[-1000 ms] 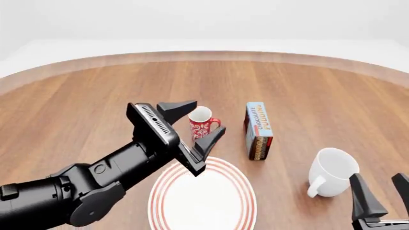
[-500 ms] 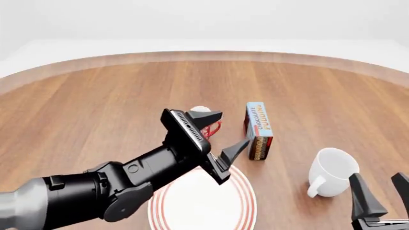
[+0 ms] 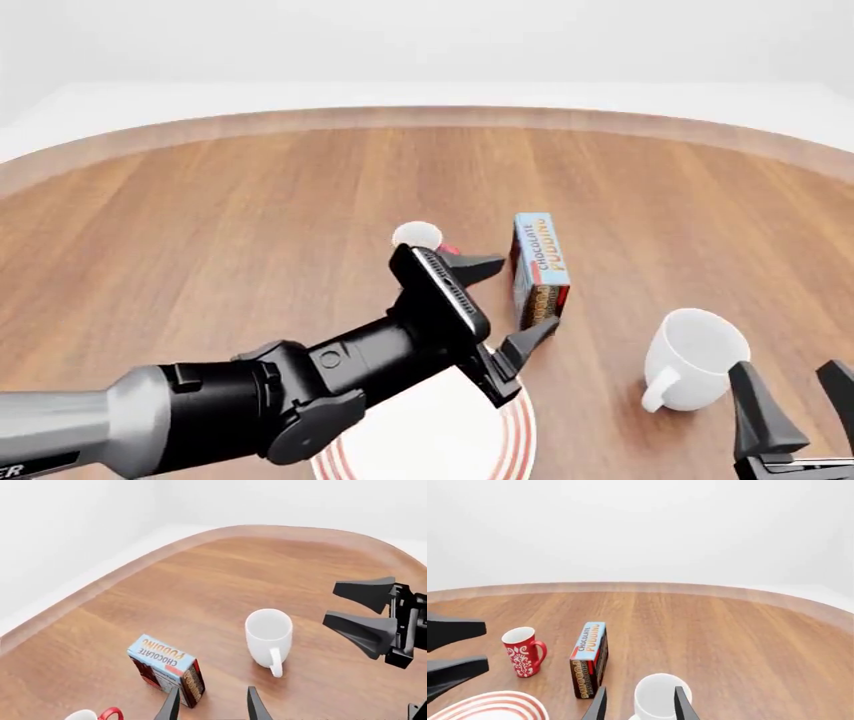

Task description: Pick up the white mug and put it on the plate, and put the chocolate pudding to the right of the plate.

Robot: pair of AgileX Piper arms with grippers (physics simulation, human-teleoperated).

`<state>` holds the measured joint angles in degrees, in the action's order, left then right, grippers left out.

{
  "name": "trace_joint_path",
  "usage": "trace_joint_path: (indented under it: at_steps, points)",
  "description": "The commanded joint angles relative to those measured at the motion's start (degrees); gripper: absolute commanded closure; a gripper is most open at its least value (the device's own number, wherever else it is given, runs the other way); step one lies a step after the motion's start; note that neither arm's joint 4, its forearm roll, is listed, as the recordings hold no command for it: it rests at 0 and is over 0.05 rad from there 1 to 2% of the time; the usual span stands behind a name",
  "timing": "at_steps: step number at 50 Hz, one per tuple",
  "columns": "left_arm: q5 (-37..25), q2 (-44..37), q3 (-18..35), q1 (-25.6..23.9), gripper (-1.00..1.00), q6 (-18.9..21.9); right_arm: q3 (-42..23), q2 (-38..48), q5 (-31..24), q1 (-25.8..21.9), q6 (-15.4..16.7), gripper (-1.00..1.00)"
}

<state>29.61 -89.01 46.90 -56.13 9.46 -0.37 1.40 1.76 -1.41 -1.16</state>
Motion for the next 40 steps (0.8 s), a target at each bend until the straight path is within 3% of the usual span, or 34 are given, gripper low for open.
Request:
trace_joint_path:
  at_steps: [1,40]
  points:
    - [-1.0,-2.3,1.6,-1.6,-1.0,-0.2,0.0,0.0,0.0,0.0,0.0,-1.0]
    - [-4.3,-7.7,8.0,-5.3,-1.0,-1.5,0.1,0.7,0.8,-0.4,-0.2,-1.0]
